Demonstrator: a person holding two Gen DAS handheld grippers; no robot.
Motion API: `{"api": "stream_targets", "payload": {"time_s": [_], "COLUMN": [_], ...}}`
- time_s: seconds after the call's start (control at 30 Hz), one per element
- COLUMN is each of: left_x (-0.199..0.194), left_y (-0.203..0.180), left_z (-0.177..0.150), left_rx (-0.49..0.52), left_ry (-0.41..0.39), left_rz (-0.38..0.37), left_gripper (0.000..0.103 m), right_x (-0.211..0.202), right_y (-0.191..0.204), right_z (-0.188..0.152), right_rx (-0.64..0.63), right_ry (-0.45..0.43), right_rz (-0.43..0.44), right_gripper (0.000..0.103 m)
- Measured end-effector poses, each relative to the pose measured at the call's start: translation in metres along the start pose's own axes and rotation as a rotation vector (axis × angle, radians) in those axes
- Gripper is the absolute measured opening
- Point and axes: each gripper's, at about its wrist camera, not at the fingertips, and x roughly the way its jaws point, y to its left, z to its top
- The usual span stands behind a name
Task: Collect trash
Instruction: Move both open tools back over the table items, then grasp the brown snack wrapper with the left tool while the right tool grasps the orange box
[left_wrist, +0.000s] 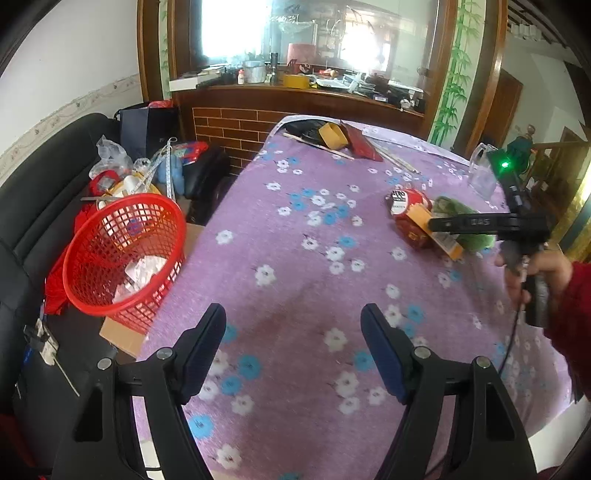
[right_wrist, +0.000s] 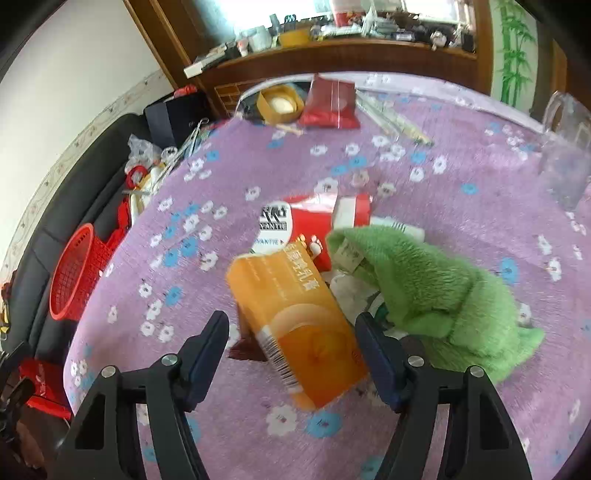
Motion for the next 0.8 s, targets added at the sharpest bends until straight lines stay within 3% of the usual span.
{"api": "stream_targets", "payload": {"time_s": [0.13,0.2,0.23,0.3,0.6,0.8], "left_x": [-0.003,-0.001,0.001,0.005,0.046,0.107], "left_y": [-0.006,-0.010,-0.012,-0.020,-0.070,-0.095], "left_z": [-0.003,-0.001,0.000,0.004,0.042,0.071], "left_rx": [-0.002,0.001,0.003,0.008,0.011,-0.160], "left_ry": [0.007,0.011,0.013,0.017,0.056,0.165], "left_rz": [0.009,0.008,0.006,-0.006,-0.116,-0.192], "left_gripper": [0.074,0.074,0.074,0.074,0.074,0.074], "right_x": [0.010,0.012,0.014,0.011,-0.045,-0.084], "right_y": [0.009,0.016,0.020,0.026,0.016,-0.004], "right_z": [-0.008,-0.015,-0.020,-0.026,-0.059,-0.087], "right_rx": [-0.015,-0.018,-0.023,-0.030,0.023,0.090], "right_ry": [0.025,0.040,0.059,0.063,-0.025,-0.070], "right_rz": [0.035,0.052,0.055,0.039,0.033,0.028], "right_gripper": [0.074,0.047,0.047,0.029,0.026,0.026]}}
